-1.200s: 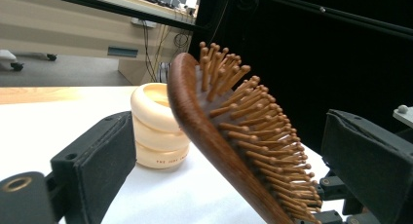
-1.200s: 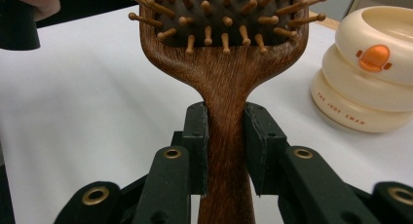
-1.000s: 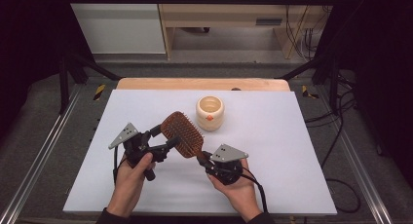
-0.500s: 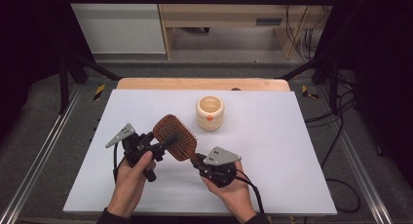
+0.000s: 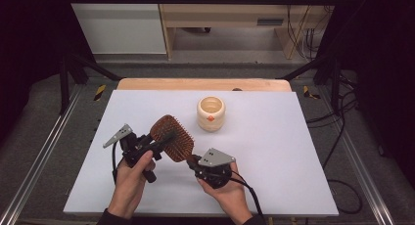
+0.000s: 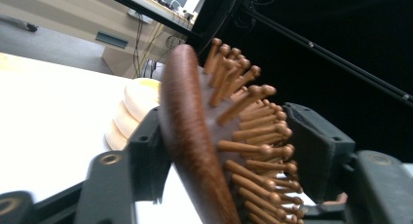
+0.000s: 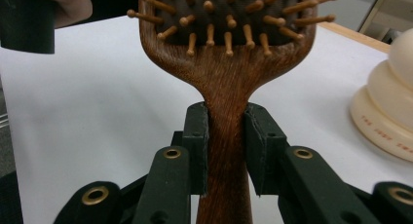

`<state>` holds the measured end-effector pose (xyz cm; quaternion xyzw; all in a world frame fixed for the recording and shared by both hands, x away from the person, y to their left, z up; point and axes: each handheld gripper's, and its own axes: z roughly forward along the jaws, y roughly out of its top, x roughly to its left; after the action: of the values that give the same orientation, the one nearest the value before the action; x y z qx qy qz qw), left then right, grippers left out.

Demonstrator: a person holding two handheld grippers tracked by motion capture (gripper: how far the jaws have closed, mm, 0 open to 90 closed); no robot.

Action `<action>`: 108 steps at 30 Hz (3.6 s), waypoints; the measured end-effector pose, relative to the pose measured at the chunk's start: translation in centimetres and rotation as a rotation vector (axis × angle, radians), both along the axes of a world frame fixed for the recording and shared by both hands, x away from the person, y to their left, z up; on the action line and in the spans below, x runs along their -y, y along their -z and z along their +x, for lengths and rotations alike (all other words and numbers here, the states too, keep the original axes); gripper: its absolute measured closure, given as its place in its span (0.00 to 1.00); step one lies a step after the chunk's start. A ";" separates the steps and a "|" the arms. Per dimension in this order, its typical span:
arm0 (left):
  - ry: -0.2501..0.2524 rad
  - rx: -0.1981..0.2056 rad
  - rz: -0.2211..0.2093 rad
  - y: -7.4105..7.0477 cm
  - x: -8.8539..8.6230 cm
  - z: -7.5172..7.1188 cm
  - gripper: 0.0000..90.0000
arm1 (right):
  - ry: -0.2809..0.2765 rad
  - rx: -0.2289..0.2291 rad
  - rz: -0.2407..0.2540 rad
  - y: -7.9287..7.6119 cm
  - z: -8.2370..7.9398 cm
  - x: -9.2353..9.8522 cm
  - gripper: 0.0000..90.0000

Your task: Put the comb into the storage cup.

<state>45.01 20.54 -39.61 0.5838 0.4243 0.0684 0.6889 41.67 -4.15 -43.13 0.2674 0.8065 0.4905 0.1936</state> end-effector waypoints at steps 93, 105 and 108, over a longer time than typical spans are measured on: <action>-0.074 0.098 0.040 -6.7 2.2 2.1 0.58 | 0.333 0.078 0.124 0.7 1.7 15.9 0.06; -0.103 0.079 0.081 -8.7 3.8 3.5 0.58 | 0.355 0.074 0.109 1.2 2.0 16.2 0.05; -0.106 0.084 0.086 -9.5 4.2 3.9 0.58 | 0.356 0.073 0.124 1.3 1.9 16.2 0.05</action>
<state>48.87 16.37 -30.13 0.5862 0.4220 0.1474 0.6757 43.61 -20.36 -44.39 0.3993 0.7072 0.5065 0.2898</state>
